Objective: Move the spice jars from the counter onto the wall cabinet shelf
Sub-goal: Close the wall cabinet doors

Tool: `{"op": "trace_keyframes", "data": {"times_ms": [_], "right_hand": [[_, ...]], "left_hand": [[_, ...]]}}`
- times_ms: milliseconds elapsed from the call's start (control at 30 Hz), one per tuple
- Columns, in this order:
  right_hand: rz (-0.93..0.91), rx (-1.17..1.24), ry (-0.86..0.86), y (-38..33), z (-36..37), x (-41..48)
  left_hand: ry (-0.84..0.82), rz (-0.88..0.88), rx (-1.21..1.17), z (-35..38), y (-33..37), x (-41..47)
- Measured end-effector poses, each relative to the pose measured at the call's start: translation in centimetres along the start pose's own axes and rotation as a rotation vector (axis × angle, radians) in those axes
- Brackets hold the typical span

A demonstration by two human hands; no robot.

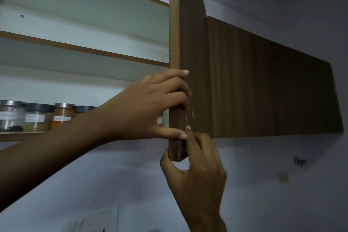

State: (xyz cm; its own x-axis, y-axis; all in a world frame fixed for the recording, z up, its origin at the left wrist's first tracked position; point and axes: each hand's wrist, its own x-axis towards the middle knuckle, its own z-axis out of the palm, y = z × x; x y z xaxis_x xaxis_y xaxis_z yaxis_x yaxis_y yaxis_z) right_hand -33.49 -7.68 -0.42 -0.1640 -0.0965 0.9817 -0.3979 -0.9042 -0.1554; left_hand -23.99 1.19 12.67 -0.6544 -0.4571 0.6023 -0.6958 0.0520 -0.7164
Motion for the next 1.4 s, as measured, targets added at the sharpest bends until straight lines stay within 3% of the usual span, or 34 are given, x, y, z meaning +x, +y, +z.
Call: {"op": "trace_keyframes", "data": {"times_ms": [300,667,1000,1200,1400], "right_hand": [[0.051,0.01,-0.006,-4.2,6.6,-1.5],[-0.029,0.051,-0.13,-5.2,14.8,-1.5],[-0.153,-0.001,-0.248,-4.1,20.4,-1.6],[-0.22,0.015,-0.294,-2.7,22.7,-2.1],[-0.321,-0.004,-0.355,-1.0,25.2,-2.9]], "left_hand": [[0.044,-0.168,-0.015,3.0,-3.1,-6.4],[-0.122,-0.599,-0.15,6.6,-5.6,-12.5],[0.037,-0.769,-0.301,11.5,-6.4,-14.9],[0.029,-0.856,-0.221,14.4,-6.0,-16.1],[-0.089,-0.952,-0.12,16.3,-5.9,-17.4]]}}
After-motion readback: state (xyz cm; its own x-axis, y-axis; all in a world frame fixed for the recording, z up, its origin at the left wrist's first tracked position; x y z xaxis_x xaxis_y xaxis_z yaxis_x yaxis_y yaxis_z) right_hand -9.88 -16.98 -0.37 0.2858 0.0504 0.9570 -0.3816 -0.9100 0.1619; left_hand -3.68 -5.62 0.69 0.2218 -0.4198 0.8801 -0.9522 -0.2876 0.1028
